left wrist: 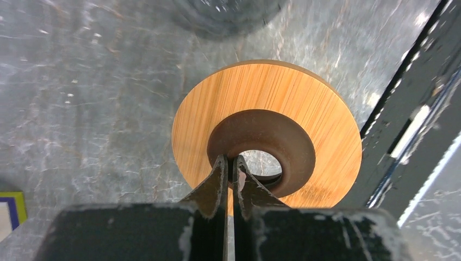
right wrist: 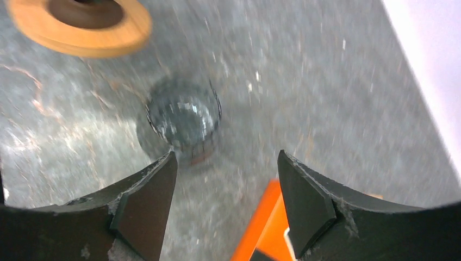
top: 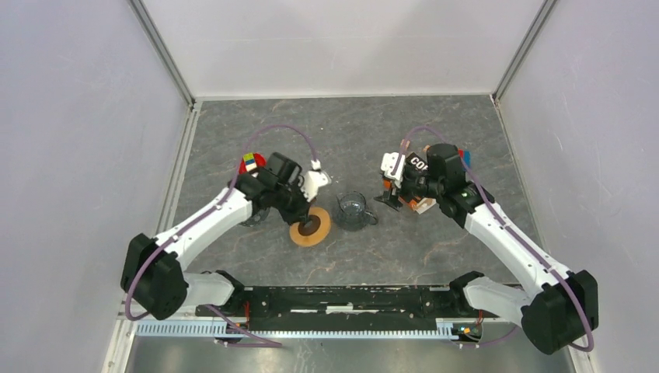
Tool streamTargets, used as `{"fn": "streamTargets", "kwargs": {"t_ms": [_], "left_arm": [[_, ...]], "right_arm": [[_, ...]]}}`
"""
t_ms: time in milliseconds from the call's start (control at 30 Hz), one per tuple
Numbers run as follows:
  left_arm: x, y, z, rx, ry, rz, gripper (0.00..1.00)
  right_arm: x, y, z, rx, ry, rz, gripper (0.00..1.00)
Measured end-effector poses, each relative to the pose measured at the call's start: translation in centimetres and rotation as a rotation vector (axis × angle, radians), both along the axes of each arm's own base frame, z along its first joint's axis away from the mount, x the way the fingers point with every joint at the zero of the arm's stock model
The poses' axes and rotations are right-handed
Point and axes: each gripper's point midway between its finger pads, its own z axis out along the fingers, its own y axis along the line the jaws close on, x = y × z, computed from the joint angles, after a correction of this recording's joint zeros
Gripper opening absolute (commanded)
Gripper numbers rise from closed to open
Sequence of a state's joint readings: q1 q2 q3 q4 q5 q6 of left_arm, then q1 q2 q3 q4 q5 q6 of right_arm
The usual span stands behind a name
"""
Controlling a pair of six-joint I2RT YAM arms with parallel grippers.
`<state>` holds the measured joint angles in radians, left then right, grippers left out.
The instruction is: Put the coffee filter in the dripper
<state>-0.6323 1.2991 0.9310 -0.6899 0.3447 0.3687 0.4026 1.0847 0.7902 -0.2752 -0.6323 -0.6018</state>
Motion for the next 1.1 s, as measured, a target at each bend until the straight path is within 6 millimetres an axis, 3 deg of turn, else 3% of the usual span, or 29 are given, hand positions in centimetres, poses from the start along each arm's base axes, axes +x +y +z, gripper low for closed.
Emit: {"fn": "streamTargets", "kwargs": {"t_ms": [33, 133, 333, 433, 600, 733, 933, 1000, 1067, 1100], "left_arm": [[0.4, 0.3, 0.8, -0.031, 0.007, 0.019, 0.02], [1.8, 0.0, 3.9, -0.128, 0.002, 0.044, 0.02], [2.3, -3.4, 10.6, -0.352, -0.007, -0.027, 0.02], [2.1, -4.7, 12.1, -0.415, 0.043, -0.052, 0.02], [2.2, -5.7, 12.0, -0.438, 0.117, -0.058, 0.02], [1.9, -6.2, 11.8, -0.443, 0.15, -0.061, 0.02], [1.1, -6.4, 11.6, -0.433, 0.18, -0.075, 0.02], [1.0, -6.4, 11.4, -0.428, 0.19, -0.075, 0.02], [0.8, -6.4, 11.4, -0.423, 0.196, -0.074, 0.02], [0.8, -6.4, 11.3, -0.423, 0.197, -0.075, 0.02]], "right_arm": [[0.0, 1.1, 1.8, 0.024, -0.034, 0.048, 0.79], [-1.5, 3.8, 4.5, 0.048, -0.103, 0.167, 0.82], [-4.9, 7.7, 8.9, 0.034, -0.261, 0.397, 0.84], [-6.1, 8.3, 9.0, -0.01, -0.297, 0.447, 0.81], [-7.4, 9.1, 9.1, -0.093, -0.353, 0.497, 0.74], [-7.8, 9.5, 8.7, -0.157, -0.397, 0.51, 0.58], [-8.0, 10.3, 6.6, -0.265, -0.415, 0.531, 0.4], [-8.0, 10.4, 6.3, -0.291, -0.427, 0.53, 0.25], [-8.0, 10.5, 6.3, -0.302, -0.441, 0.531, 0.0], [-8.0, 10.5, 6.3, -0.306, -0.447, 0.533, 0.0]]}}
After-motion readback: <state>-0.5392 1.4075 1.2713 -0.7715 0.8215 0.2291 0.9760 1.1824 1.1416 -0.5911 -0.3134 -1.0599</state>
